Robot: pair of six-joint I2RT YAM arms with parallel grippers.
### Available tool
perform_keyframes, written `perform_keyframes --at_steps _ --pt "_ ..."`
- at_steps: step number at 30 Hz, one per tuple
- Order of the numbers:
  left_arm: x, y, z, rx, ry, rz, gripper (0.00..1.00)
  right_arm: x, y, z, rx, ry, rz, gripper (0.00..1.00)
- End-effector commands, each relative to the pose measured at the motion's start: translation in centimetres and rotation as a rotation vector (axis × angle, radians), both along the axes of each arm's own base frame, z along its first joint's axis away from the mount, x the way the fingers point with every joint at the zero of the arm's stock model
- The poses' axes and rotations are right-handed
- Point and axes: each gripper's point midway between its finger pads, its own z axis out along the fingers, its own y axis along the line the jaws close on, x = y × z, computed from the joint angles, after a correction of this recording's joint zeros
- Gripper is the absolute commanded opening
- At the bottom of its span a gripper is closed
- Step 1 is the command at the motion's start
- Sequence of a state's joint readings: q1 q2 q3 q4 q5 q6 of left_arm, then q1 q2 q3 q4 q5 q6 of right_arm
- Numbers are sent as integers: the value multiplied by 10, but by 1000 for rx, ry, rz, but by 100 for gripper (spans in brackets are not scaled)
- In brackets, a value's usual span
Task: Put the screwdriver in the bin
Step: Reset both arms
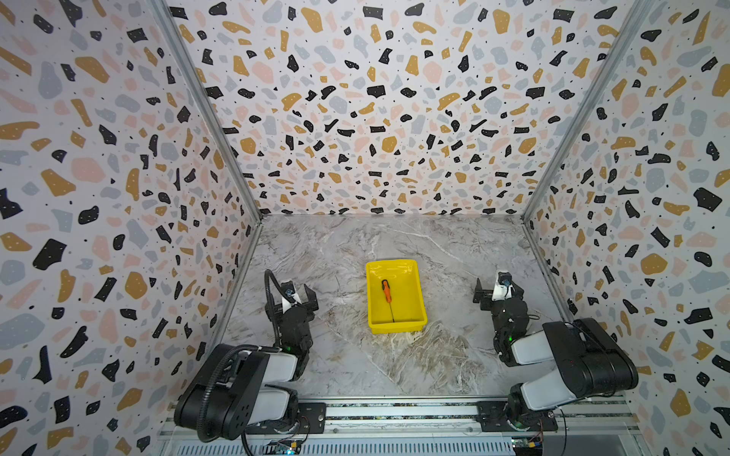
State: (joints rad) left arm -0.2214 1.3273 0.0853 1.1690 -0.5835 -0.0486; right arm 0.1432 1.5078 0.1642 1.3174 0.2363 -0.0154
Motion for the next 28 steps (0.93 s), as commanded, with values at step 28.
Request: perform_keyframes --at_steps 28 --pt "5 -4 15 -39 -69 -22 100 7 -3 6 34 -7 16 99"
